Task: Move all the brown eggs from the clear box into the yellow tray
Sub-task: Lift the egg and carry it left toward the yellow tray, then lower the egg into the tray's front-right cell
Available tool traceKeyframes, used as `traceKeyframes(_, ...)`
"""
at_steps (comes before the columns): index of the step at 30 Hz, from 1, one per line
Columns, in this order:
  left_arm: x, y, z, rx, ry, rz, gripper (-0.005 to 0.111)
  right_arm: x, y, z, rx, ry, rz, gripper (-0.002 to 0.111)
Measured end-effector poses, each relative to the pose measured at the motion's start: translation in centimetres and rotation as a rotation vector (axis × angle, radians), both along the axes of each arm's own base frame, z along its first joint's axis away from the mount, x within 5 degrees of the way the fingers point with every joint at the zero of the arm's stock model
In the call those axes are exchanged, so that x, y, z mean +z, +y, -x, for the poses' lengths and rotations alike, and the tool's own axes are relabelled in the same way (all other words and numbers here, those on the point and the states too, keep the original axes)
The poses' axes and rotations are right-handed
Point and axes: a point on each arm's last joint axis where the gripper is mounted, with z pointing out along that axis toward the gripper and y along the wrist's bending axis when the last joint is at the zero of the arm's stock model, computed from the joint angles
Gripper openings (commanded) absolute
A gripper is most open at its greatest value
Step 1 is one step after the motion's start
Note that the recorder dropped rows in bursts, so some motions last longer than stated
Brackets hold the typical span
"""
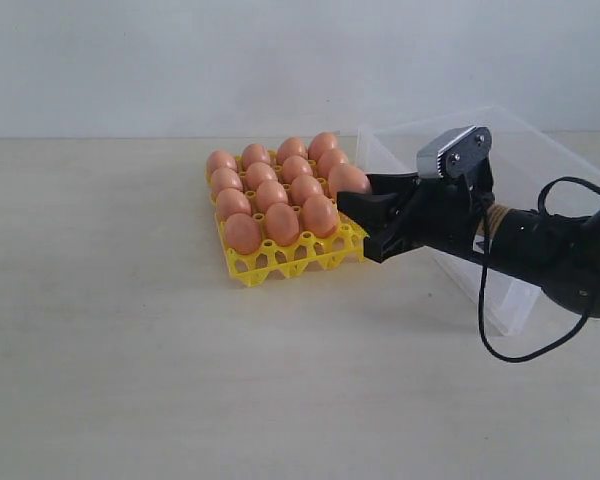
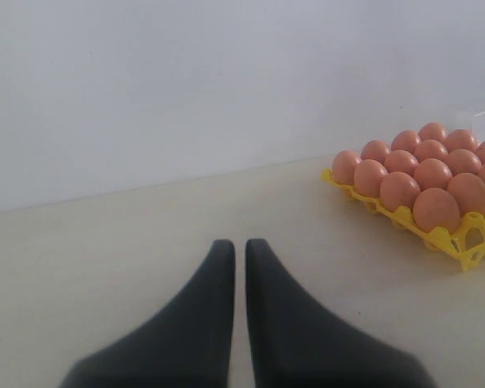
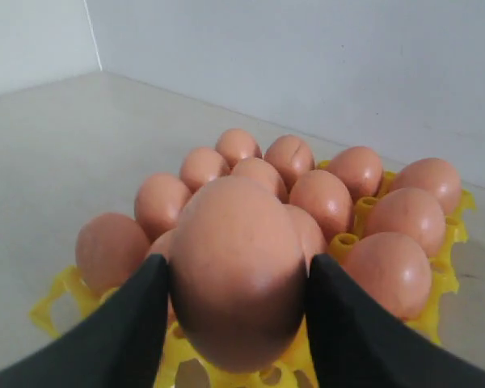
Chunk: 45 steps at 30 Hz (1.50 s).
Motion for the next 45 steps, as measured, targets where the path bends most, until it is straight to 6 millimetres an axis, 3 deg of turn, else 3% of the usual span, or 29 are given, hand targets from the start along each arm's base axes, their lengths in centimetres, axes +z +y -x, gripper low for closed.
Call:
traceKeyframes(6,0.0,0.0,0.0,0.0,0.0,0.0,0.004,-0.8,-0.4,-0.5,-0.072,0.069,0.074,0.0)
traceKeyframes(15,0.0,0.0,0.0,0.0,0.0,0.0,0.004,-0.3,-0.2,-2.2,-0.102,0.153,0.077,0.0)
traceKeyframes(25,0.0,0.0,0.0,0.0,0.0,0.0,0.004,-1.2,-0.3,-2.1,-0.093,0.249,0.164,0.0)
traceKeyframes(34,0.0,0.0,0.0,0.0,0.0,0.0,0.004,-0.3,0.0,-3.1,-0.09,0.248,0.137,0.0)
traceKeyframes(45,0.0,0.0,0.0,-0.002,0.0,0.0,0.004,-2.0,0.6,-4.0,-0.049,0.29,0.118,0.0)
